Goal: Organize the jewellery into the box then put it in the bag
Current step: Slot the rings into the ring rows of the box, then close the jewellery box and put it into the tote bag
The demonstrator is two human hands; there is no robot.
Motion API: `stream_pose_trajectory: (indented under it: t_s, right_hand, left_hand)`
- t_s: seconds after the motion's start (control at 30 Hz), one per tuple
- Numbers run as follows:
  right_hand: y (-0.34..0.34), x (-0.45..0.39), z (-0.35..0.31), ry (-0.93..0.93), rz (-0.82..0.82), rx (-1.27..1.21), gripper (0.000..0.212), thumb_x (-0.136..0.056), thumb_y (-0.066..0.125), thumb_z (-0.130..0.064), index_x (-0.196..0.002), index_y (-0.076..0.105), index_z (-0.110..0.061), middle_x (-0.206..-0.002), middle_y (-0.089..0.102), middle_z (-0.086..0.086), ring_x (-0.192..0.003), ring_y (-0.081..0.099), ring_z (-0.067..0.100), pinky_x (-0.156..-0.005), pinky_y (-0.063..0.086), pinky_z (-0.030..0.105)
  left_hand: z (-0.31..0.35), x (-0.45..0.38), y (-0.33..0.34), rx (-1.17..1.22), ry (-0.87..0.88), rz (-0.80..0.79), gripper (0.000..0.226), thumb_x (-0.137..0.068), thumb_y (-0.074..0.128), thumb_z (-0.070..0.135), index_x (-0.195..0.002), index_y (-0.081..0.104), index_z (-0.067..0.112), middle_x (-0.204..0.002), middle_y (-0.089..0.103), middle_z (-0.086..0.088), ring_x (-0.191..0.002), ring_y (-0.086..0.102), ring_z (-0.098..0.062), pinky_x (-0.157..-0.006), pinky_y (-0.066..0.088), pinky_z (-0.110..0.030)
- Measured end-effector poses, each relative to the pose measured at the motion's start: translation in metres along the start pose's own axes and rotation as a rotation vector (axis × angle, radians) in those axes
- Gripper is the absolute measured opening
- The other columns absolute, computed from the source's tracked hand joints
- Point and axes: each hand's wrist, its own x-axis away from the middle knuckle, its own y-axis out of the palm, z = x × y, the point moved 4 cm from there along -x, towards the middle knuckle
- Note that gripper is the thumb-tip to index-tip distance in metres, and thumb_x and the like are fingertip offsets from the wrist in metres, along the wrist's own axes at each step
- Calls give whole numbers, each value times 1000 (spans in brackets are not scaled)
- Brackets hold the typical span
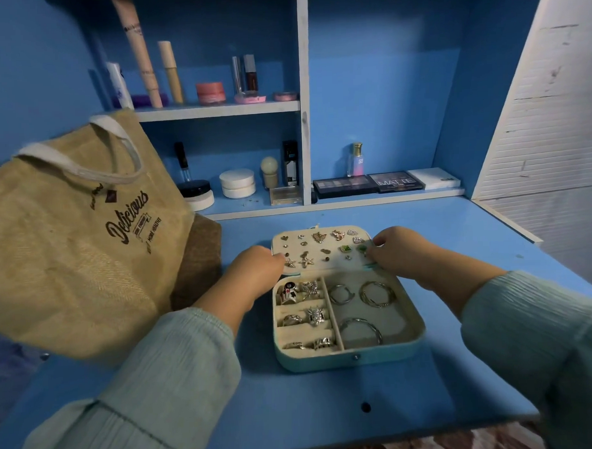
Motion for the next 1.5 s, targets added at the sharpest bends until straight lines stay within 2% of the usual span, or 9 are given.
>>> stream_pose_trajectory:
  t_s: [0.17,0.37,0.6,0.77,0.87,1.03,1.17,1.37,1.5]
  right_hand:
    - [-1,0,4,43,36,-176,34,-94,50,-19,-119,58,3,-117,61,21,-103,61,33,-92,50,46]
    - [-10,7,3,32,66,-411,30,-89,59,-12,-119,55,-11,-86,56,1,-71,54,16,-66,51,29]
    - [-26,25,-2,47,44,-619,58,-88,60,-14,-141,36,-15,-118,56,10,-98,60,25,-90,52,37]
    - [-38,51,-8,-30,49,-726,15,-95,46,-17,-102,59,-15,-109,60,14,-95,58,24,-80,51,32]
    - [-41,62,-2,-1,85,-778,29,-98,40,-29,-97,59,-7,-96,61,17,-84,57,23,-82,52,32]
    - [-42,83,7,95,120,-918,39,-96,44,-38,-90,58,-2,-85,63,17,-77,62,25,-81,55,33]
    - [-40,101,12,93,114,-943,35,-94,51,-35,-85,55,-1,-81,60,15,-75,62,25,-85,54,34]
    - [-28,118,18,69,81,-680,38,-87,64,-31,-104,60,2,-94,62,18,-80,64,23,-89,54,40]
    - [-17,127,16,20,65,-469,26,-86,63,-26,-85,61,0,-82,55,16,-79,52,26,-96,48,48]
  left_hand:
    - [1,0,0,80,12,27,29,-97,41,26,-108,63,11,-102,66,-5,-89,59,-20,-74,46,-31]
    - [10,11,-11,177,94,81,20,-96,42,22,-84,58,21,-86,63,2,-84,57,-19,-68,42,-27]
    - [16,32,-24,292,112,116,31,-95,44,22,-65,40,27,-71,45,7,-62,38,-7,-55,27,-23]
    - [15,51,-29,379,84,81,21,-97,39,32,-84,54,26,-99,60,1,-81,50,-12,-65,35,-27]
    - [13,59,-30,473,40,95,36,-97,38,42,-121,53,20,-120,61,0,-110,53,-17,-85,38,-32]
    - [8,71,-28,623,12,65,27,-97,38,40,-88,57,23,-104,68,-2,-100,60,-17,-78,39,-31]
    - [2,78,-25,652,-11,66,26,-93,44,40,-87,58,19,-91,67,-4,-88,58,-21,-76,40,-33]
    - [-3,95,-11,466,46,9,39,-90,55,31,-125,58,14,-127,58,-10,-110,55,-27,-97,41,-38]
    - [-5,105,-3,322,115,37,47,-93,53,24,-138,43,16,-139,47,-4,-123,46,-22,-100,38,-30]
